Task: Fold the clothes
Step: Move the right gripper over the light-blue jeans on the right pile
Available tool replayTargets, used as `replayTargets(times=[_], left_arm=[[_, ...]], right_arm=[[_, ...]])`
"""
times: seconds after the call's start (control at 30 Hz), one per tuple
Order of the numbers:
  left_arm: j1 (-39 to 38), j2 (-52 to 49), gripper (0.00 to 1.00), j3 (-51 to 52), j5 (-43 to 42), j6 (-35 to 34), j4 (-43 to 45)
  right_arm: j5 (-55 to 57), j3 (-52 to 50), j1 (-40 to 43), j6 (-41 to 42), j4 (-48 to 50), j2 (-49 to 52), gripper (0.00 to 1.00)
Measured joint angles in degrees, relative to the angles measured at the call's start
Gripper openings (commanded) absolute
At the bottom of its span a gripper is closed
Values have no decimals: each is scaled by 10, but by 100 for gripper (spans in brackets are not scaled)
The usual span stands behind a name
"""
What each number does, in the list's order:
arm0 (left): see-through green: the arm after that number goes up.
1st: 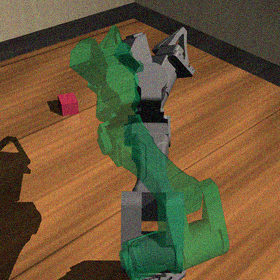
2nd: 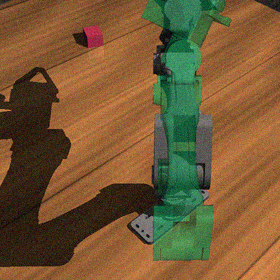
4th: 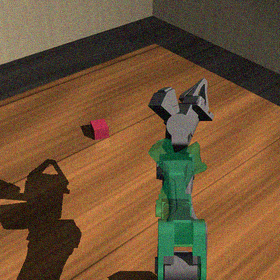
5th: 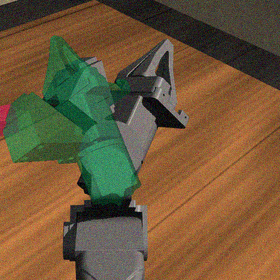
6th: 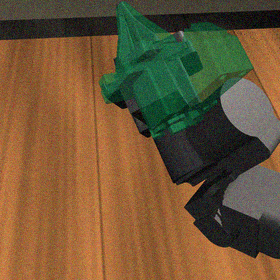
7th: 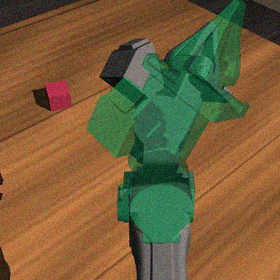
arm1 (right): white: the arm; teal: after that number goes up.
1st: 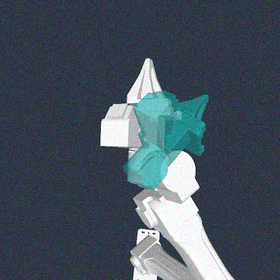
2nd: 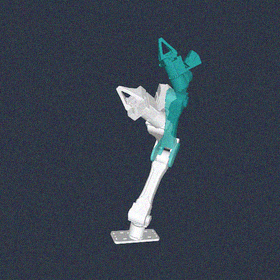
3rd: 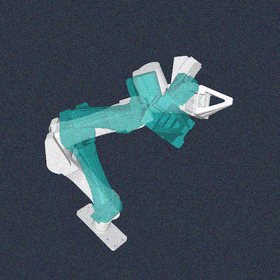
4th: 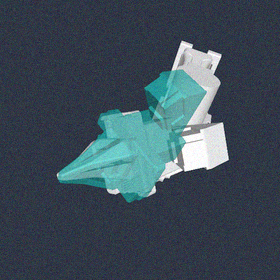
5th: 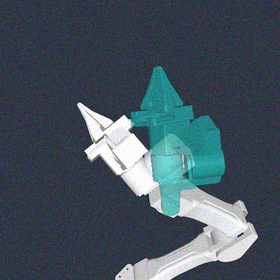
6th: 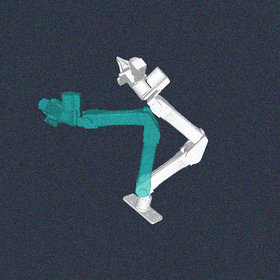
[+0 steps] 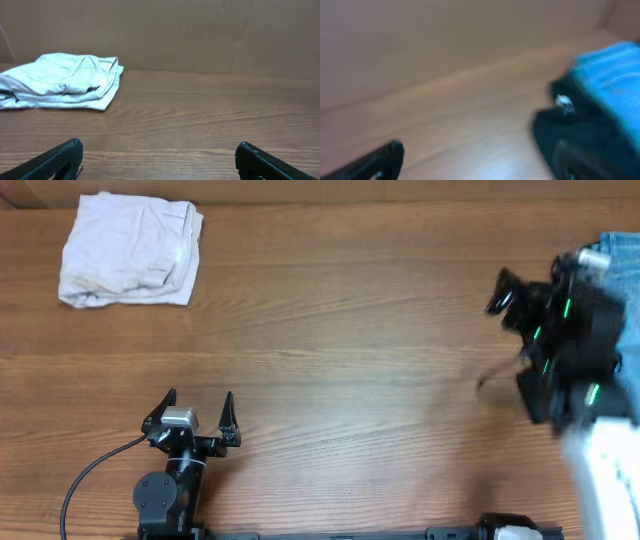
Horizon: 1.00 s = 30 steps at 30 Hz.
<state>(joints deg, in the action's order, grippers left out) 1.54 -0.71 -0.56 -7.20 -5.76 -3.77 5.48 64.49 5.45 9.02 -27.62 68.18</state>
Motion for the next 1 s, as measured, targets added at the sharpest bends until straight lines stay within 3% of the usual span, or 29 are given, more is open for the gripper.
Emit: replayTargets(times=[0.13,0.27,0.47,0.67,1.0], left_arm=[[0,0,100,0,0,0,1],[0,0,100,0,0,0,1],[0,0,100,0,0,0,1],[0,0,100,0,0,0,1],[0,0,100,0,0,0,1]], right_arm=[[26,229,79,-18,-115,187,100],[38,330,136,-25,-168,288,100],[43,341,182,-39,-129,331,100],[55,352,209,-116,-75,363,100],[140,352,215,-201,33,507,100]])
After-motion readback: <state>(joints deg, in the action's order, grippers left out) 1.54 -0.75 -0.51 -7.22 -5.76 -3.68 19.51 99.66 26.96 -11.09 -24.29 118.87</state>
